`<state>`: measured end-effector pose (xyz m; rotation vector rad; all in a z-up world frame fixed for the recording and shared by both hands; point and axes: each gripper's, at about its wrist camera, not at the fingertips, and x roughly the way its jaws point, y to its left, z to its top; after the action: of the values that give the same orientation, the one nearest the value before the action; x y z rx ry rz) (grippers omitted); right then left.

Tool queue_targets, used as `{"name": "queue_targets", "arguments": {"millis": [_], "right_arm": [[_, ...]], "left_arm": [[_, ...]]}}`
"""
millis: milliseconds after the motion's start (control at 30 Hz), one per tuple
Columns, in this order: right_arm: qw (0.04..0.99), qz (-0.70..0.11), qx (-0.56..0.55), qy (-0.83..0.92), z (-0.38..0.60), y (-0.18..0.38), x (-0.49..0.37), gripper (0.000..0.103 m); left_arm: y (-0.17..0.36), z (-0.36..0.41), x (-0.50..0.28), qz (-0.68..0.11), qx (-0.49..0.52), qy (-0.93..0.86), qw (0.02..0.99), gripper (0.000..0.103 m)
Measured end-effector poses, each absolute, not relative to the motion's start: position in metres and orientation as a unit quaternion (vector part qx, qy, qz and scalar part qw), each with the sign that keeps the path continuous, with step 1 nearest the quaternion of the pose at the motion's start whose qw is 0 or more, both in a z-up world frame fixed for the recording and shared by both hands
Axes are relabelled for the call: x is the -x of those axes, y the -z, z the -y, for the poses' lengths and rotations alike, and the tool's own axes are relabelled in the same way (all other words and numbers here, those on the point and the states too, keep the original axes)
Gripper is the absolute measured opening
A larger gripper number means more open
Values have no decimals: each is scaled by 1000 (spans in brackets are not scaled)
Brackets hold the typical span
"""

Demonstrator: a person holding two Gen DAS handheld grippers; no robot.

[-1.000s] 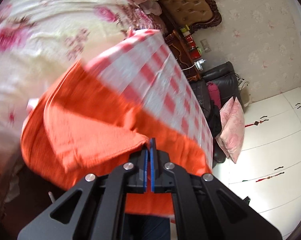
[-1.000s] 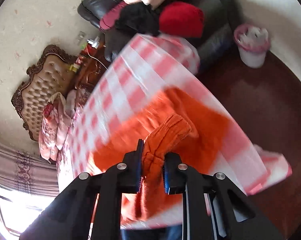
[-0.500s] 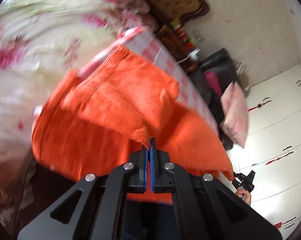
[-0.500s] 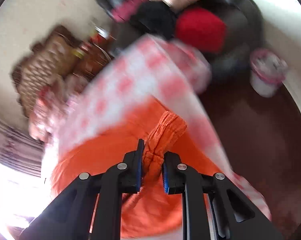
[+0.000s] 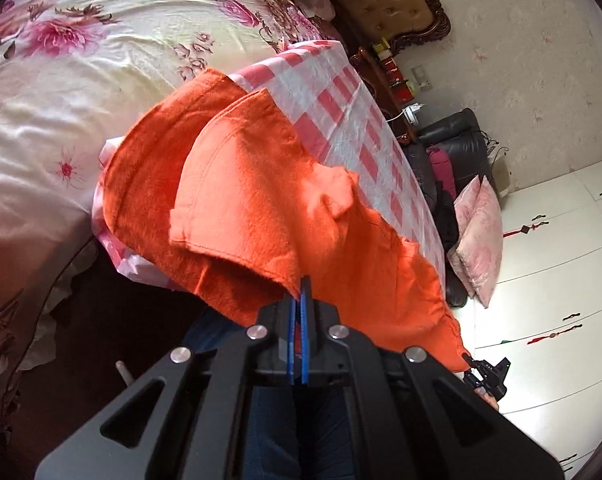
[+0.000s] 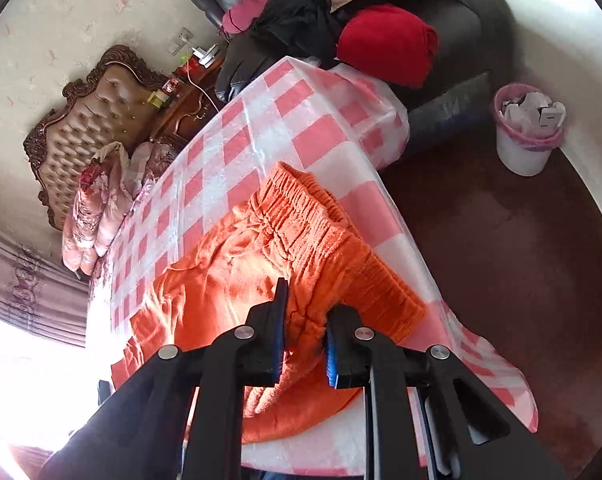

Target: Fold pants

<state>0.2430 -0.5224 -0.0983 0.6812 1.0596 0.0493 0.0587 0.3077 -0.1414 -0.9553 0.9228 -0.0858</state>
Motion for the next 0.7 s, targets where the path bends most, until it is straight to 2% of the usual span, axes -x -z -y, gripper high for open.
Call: {"name": "queue_targets", "arguments": {"millis": [100,233,367,433,500,533,567,600,633,667,700], "right_arm": [[789,-535,-302,3,527,127,-246,17],[800,-535,-271,10,522,133,-243,17],[824,-535,-183,39,502,127,-246,24],[836,-527,-144,51,493,126,-244,36],[846,-519,-102,67,481,124,-241,44],[850,-514,-81,80,478,123,-238,50],[852,-510,-64,96,479,124,-236,64],[856,-501,-36,124,475,121,-230,68],[862,-485,-9,149,471,116,-223,68],[865,-476,8,159,466,114,-218,69],[867,-472,20,158,461,114,-215,71]], "left_arm": [[161,-309,-58,-449,457,36,767,1],[174,-310,-52,-451,469,30,759,1],[177,-310,-55,-450,469,31,759,1],[176,-307,-58,-447,466,34,763,1],[174,-306,-62,-446,462,34,766,1],[173,-305,-64,-445,462,34,767,2],[172,-305,-64,-442,461,33,769,2],[172,-306,-63,-439,459,29,772,2],[172,-307,-63,-437,459,31,772,8],[173,-308,-62,-436,462,33,772,24],[174,-310,-60,-433,467,30,770,32]]}}
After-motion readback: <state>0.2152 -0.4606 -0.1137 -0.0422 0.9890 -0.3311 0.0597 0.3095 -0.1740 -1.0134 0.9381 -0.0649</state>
